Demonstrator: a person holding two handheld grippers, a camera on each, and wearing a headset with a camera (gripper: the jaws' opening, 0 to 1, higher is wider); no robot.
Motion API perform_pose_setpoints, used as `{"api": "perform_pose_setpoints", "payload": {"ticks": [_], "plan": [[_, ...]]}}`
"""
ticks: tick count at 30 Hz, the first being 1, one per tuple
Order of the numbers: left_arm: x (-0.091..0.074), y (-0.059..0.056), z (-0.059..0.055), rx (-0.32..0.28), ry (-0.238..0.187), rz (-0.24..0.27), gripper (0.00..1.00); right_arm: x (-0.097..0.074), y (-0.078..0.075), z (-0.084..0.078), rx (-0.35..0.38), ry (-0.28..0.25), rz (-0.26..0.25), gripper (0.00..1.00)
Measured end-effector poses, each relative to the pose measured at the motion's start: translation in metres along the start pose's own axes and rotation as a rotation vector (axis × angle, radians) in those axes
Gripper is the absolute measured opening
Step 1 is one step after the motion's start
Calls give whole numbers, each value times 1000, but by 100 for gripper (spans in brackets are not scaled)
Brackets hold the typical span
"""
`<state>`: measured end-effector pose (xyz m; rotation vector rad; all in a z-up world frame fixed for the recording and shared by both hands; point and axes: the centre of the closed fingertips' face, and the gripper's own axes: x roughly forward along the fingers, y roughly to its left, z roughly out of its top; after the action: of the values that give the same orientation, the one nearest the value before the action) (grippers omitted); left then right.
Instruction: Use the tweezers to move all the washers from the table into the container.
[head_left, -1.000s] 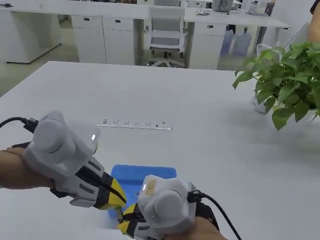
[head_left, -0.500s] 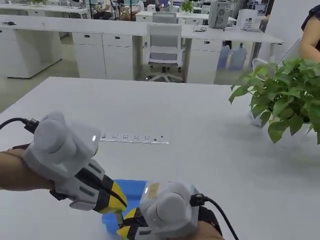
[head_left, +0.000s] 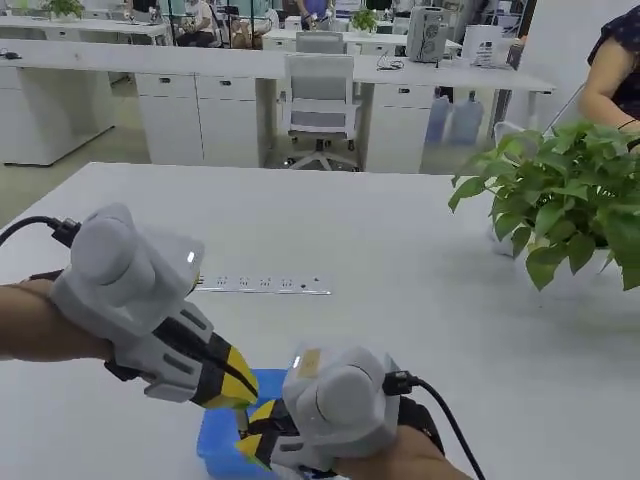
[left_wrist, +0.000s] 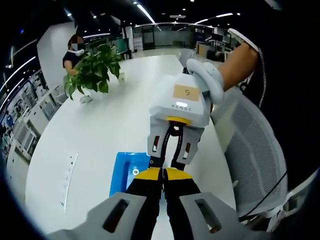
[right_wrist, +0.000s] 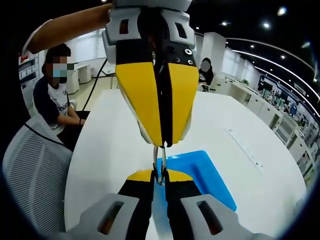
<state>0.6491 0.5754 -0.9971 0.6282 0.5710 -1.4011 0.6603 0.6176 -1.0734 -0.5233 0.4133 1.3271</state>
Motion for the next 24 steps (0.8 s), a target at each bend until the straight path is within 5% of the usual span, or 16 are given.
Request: {"api": "perform_pose_setpoints", "payload": {"ticks": [24], "plan": [[14, 37, -16, 14, 9, 21, 5, 23, -33, -11, 28, -26, 7, 9]]}}
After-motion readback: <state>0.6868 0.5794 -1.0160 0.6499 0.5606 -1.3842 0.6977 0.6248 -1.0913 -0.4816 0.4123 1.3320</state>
